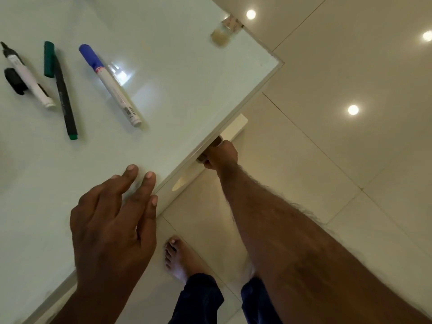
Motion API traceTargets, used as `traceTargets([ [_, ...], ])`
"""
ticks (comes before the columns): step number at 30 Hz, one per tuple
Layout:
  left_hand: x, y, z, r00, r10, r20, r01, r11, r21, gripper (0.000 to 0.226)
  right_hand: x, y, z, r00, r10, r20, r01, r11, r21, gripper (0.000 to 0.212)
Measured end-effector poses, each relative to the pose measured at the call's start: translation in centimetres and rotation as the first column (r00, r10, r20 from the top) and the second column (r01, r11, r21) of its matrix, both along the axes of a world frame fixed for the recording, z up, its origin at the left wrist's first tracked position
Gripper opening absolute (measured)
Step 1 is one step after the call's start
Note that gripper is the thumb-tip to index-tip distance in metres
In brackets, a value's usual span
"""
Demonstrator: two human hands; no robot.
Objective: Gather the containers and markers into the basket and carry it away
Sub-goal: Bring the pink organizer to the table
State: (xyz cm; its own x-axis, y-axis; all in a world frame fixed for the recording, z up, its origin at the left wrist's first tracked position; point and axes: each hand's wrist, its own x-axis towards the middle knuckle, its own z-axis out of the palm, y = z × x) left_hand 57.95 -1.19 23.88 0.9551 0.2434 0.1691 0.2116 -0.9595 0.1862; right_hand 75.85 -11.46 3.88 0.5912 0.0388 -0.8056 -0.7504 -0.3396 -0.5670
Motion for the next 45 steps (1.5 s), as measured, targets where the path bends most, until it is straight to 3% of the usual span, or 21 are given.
traceTargets([
  [3, 0.0, 0.0, -0.1, 1.000, 0.014, -0.011, -0.013, 1.000, 0.016, 0.035, -0.2, -2.1, 0.9, 1.000, 0.016, 0.007, -0.015, 0.997, -0.077, 0.007],
  [7, 0.2, -0.6, 0.6, 0.997, 0.050, -0.054, -0.050, 0.999, -0.002, 0.037, -2.5, -9.0, 3.4, 0.999, 0.012, -0.053, -0.022, 0.980, -0.196, 0.030],
  [10, 0.4, -0.7, 1.9, 0.990, 0.064, -0.128, -0.069, 0.997, -0.038, 0.041, -5.2, -15.7, 6.7, 0.994, 0.050, -0.097, -0.080, 0.935, -0.345, 0.032],
  [14, 0.8, -0.6, 3.8, 0.959, 0.071, -0.275, -0.104, 0.988, -0.110, 0.049, -8.2, -22.3, 13.5, 0.999, -0.017, -0.050, -0.007, 0.897, -0.441, 0.035],
  [18, 1.5, -1.5, 6.0, 0.864, 0.086, -0.496, -0.214, 0.955, -0.206, 0.056, -9.3, -24.4, 21.2, 0.996, -0.030, 0.080, 0.060, 0.913, -0.403, 0.032],
  [21, 1.6, -2.5, 7.8, 0.829, 0.130, -0.544, -0.389, 0.833, -0.393, 0.061, -8.8, -22.6, 26.4, 0.981, -0.007, 0.192, 0.061, 0.959, -0.278, 0.033],
  [24, 1.2, -2.4, 11.3, 0.827, 0.236, -0.511, -0.552, 0.515, -0.655, 0.073, -7.8, -17.7, 31.0, 0.963, 0.006, 0.269, 0.028, 0.992, -0.123, 0.034],
  [26, 0.6, -1.9, 13.6, 0.835, 0.292, -0.466, -0.548, 0.359, -0.756, 0.079, -7.1, -13.9, 33.5, 0.947, 0.054, 0.316, -0.039, 0.998, -0.053, 0.036],
  [30, -0.6, 0.9, 16.9, 0.813, 0.459, -0.358, -0.472, 0.159, -0.867, 0.078, -6.3, -5.6, 36.9, 0.894, 0.240, 0.378, -0.254, 0.967, -0.014, 0.037],
  [32, -1.1, 2.4, 17.8, 0.772, 0.546, -0.326, -0.463, 0.131, -0.877, 0.067, -6.0, -2.1, 37.7, 0.847, 0.348, 0.402, -0.371, 0.928, -0.022, 0.037],
  [36, -3.4, 5.6, 18.0, 0.586, 0.756, -0.293, -0.498, 0.050, -0.866, 0.059, -5.0, 4.5, 38.1, 0.688, 0.572, 0.447, -0.587, 0.800, -0.121, 0.034],
  [41, -7.2, 8.4, 16.7, 0.476, 0.826, -0.301, -0.611, 0.065, -0.789, 0.006, -4.2, 11.8, 37.3, 0.438, 0.787, 0.434, -0.789, 0.568, -0.234, 0.034],
  [45, -9.3, 9.4, 15.7, 0.426, 0.839, -0.339, -0.650, 0.023, -0.759, 0.006, -4.8, 15.3, 36.1, 0.316, 0.869, 0.381, -0.836, 0.445, -0.321, 0.031],
])
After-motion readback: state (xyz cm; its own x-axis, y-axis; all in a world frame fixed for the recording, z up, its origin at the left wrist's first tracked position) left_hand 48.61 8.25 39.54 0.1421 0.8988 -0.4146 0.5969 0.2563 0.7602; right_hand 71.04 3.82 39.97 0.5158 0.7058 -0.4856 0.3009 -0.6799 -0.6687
